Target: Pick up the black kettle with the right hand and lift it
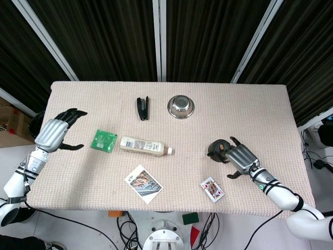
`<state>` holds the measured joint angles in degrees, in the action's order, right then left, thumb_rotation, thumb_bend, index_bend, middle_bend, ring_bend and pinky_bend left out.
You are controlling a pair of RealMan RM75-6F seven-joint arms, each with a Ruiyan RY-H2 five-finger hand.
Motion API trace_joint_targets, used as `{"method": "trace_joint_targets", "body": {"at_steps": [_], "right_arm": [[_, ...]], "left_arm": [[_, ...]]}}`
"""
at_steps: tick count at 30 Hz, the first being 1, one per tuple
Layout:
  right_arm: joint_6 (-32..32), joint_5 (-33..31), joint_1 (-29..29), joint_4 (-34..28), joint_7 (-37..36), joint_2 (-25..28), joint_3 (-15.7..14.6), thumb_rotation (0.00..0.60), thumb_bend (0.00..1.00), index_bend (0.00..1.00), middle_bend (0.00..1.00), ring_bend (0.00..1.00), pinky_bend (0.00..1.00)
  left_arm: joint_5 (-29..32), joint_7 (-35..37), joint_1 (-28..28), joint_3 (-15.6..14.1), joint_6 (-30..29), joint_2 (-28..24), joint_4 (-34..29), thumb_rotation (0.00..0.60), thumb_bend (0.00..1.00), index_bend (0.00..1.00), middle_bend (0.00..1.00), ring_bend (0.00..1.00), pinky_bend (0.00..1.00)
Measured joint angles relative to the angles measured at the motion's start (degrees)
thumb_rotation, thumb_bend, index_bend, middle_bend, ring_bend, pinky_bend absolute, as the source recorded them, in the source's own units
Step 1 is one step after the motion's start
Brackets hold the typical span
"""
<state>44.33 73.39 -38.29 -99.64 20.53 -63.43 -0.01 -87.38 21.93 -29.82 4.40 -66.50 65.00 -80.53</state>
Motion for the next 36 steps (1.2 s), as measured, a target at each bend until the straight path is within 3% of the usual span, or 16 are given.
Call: {"method": "trace_joint_targets", "body": {"at_steps": [36], "right_arm": [[-1.11,-2.63,-1.04,1.37,1.50,-1.72,-1.88,0.480,0.12,0.58,0.55,0.47,0.00]], "left_arm": [[-0.34,1.09,0.41,-0.81,-0.17,0.79,1.38,0.595,0.03,0.15,0.15,0.08,0.18]]}}
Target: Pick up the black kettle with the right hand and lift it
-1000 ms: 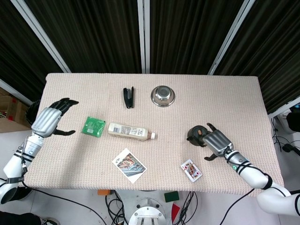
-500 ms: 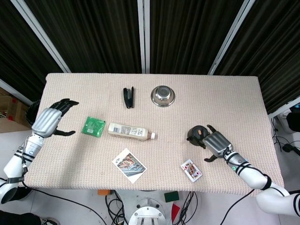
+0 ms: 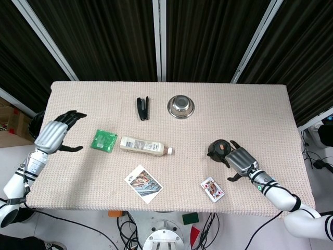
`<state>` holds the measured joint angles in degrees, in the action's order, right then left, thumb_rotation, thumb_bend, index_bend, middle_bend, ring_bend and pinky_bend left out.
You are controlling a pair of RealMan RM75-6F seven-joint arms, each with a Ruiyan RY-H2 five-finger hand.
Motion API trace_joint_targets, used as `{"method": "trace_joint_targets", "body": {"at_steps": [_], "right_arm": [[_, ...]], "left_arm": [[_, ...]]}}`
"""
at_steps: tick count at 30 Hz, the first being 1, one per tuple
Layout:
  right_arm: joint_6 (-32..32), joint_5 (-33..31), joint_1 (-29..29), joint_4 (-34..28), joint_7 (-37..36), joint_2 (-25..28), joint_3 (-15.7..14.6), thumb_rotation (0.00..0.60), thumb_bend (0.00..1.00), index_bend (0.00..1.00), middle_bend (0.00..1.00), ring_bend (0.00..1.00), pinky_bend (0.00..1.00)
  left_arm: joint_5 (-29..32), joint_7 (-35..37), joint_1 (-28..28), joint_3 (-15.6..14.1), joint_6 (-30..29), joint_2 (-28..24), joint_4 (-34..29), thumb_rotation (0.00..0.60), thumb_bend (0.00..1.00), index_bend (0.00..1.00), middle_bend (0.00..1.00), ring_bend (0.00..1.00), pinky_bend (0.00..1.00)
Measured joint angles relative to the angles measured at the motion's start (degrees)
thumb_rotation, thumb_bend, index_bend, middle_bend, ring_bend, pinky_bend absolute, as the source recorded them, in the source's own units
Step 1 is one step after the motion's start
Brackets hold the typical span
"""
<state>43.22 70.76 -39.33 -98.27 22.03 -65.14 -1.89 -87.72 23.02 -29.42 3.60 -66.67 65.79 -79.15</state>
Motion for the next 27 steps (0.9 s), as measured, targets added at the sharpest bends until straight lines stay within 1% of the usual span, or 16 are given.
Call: {"method": "trace_joint_targets", "body": {"at_steps": [6,9,15,19,21,23,26,27], "right_arm": [[0.02,-0.36,-0.14,-0.69,-0.55,0.53,0.18,0.481,0.12,0.66,0.62,0.54,0.00],[-0.42,-0.92,-0.35,-1.14,-1.48,1.05,0.45,0.481,0.12,0.73,0.66,0.59,0.00],[-2.06,-2.55,-1.11,-1.58,-4.45,1.99,1.40,0.481,0.12,0.80,0.72,0.63,0.00],[-3.73,-3.71,-1.77,-1.94,-7.63,2.63,2.36,0.479,0.12,0.88,0.78,0.69,0.01],[-4.55,-4.19,-2.14,-2.10,-9.33,2.98,2.93,0.478,0.12,0.93,0.82,0.72,0.04],[-4.84,-4.47,-2.42,-2.22,-11.08,3.26,3.87,0.480,0.09,0.98,0.86,0.76,0.11],[-2.95,-3.86,-2.11,-2.15,-11.77,2.99,4.71,0.480,0.08,1.00,0.92,0.83,0.21],[-1.95,-3.43,-1.90,-2.08,-11.90,2.79,4.88,0.480,0.07,1.00,0.94,0.85,0.22]], "left_arm": [[-0.03,0.10,-0.06,-0.01,0.06,0.10,0.15,0.595,0.03,0.15,0.15,0.08,0.18],[-0.07,0.11,-0.11,-0.03,0.12,0.15,0.15,0.594,0.03,0.15,0.15,0.08,0.18],[-0.13,0.15,-0.09,-0.09,0.06,0.21,0.23,0.594,0.03,0.15,0.15,0.07,0.18],[-0.07,0.27,0.00,-0.17,0.07,0.20,0.38,0.593,0.03,0.15,0.15,0.07,0.18],[-0.06,0.36,0.04,-0.19,0.06,0.19,0.44,0.594,0.03,0.15,0.15,0.08,0.18],[-0.06,0.48,0.07,-0.22,0.04,0.19,0.52,0.593,0.03,0.15,0.15,0.08,0.18],[-0.03,0.68,0.13,-0.27,0.04,0.26,0.76,0.595,0.03,0.15,0.15,0.07,0.18],[-0.01,0.78,0.15,-0.29,0.08,0.30,0.88,0.595,0.03,0.15,0.15,0.07,0.18]]}}
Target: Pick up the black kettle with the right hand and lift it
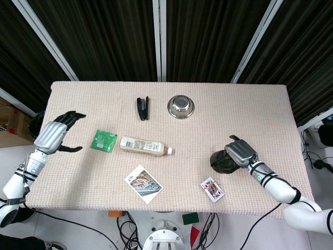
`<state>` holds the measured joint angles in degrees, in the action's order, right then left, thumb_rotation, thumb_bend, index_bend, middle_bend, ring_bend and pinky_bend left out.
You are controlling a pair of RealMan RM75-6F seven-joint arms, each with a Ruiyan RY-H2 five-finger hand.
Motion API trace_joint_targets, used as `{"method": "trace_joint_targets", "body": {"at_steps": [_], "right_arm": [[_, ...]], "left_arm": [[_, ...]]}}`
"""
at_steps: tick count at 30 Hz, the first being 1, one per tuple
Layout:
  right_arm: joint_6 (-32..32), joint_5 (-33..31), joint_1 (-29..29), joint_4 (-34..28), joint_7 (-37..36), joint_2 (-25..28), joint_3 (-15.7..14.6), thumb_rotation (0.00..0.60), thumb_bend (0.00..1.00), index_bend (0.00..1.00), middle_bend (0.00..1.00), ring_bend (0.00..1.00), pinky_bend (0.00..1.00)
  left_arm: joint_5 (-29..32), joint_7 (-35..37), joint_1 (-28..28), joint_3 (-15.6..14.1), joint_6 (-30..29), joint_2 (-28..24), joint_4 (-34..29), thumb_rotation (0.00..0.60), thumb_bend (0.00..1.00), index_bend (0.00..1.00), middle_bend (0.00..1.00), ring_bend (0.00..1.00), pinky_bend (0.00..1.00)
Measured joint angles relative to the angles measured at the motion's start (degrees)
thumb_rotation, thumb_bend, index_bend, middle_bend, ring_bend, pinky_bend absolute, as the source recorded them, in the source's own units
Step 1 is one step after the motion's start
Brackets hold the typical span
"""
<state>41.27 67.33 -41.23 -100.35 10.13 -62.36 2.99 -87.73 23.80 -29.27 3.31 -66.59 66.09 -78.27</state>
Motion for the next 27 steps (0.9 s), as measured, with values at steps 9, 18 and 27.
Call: {"method": "trace_joint_targets", "body": {"at_steps": [9,18,27], "right_arm": [[10.53,7.94,3.80,2.24,-5.28,-3.39,1.17,0.480,0.03,1.00,1.00,0.97,0.34],[19.19,13.58,6.78,5.88,-10.84,-6.67,2.48,0.479,0.04,1.00,1.00,1.00,0.50],[25.50,16.97,8.68,9.73,-13.91,-10.06,4.10,0.478,0.05,1.00,1.00,1.00,0.62]], "left_arm": [[-0.13,0.41,0.07,-0.14,-0.03,0.20,0.54,0.594,0.03,0.15,0.15,0.07,0.18],[-0.09,0.31,0.04,-0.19,0.09,0.57,0.62,0.596,0.03,0.15,0.15,0.07,0.18],[0.08,0.20,-0.22,-0.21,0.69,0.98,0.93,0.596,0.03,0.15,0.15,0.07,0.18]]}}
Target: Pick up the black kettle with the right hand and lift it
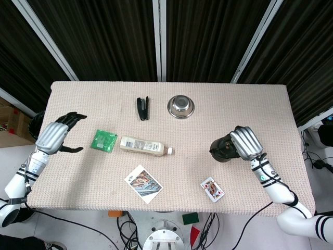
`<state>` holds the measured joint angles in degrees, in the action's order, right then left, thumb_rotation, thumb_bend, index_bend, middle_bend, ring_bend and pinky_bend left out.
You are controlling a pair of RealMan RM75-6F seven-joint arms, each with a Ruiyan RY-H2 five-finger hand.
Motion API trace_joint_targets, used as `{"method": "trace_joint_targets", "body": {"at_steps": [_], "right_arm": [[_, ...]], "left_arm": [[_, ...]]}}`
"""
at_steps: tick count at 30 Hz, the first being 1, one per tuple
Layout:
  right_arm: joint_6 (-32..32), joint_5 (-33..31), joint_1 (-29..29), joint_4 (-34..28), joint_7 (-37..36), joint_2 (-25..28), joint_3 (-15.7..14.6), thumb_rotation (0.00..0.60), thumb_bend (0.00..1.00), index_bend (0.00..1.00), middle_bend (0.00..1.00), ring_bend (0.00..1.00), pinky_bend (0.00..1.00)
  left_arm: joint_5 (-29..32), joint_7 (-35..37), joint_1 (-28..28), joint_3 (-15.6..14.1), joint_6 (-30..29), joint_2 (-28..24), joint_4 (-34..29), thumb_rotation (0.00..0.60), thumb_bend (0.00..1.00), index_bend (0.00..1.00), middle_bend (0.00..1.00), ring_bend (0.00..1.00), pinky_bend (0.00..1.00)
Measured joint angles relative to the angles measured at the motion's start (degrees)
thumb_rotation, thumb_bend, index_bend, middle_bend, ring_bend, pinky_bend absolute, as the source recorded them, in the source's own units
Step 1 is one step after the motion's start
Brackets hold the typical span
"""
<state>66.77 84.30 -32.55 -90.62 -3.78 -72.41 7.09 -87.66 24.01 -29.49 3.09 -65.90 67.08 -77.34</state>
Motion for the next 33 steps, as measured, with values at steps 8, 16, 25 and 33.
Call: {"method": "trace_joint_targets", "body": {"at_steps": [8,16,25,33], "right_arm": [[0.82,0.00,0.45,0.35,-0.11,-0.58,0.57,0.508,0.17,1.00,1.00,1.00,0.67],[-0.04,-0.10,0.25,0.50,-0.24,-0.54,0.68,0.515,0.22,1.00,1.00,1.00,0.69],[-0.95,-0.27,-0.22,0.75,0.03,-0.65,0.98,0.519,0.32,1.00,1.00,1.00,0.69],[-2.10,-0.63,-1.18,2.32,1.43,-1.15,1.44,0.582,0.35,1.00,1.00,1.00,0.70]], "left_arm": [[-0.01,0.41,-0.14,-0.11,0.31,0.46,0.60,0.599,0.03,0.15,0.15,0.07,0.18],[-0.14,1.03,-0.13,-0.27,0.33,0.85,1.39,0.598,0.03,0.15,0.15,0.08,0.18],[-0.17,1.66,-0.14,-0.43,0.46,1.21,2.25,0.598,0.03,0.15,0.15,0.08,0.18],[-0.21,2.50,-0.20,-0.48,0.48,1.77,3.34,0.598,0.03,0.15,0.15,0.07,0.18]]}}
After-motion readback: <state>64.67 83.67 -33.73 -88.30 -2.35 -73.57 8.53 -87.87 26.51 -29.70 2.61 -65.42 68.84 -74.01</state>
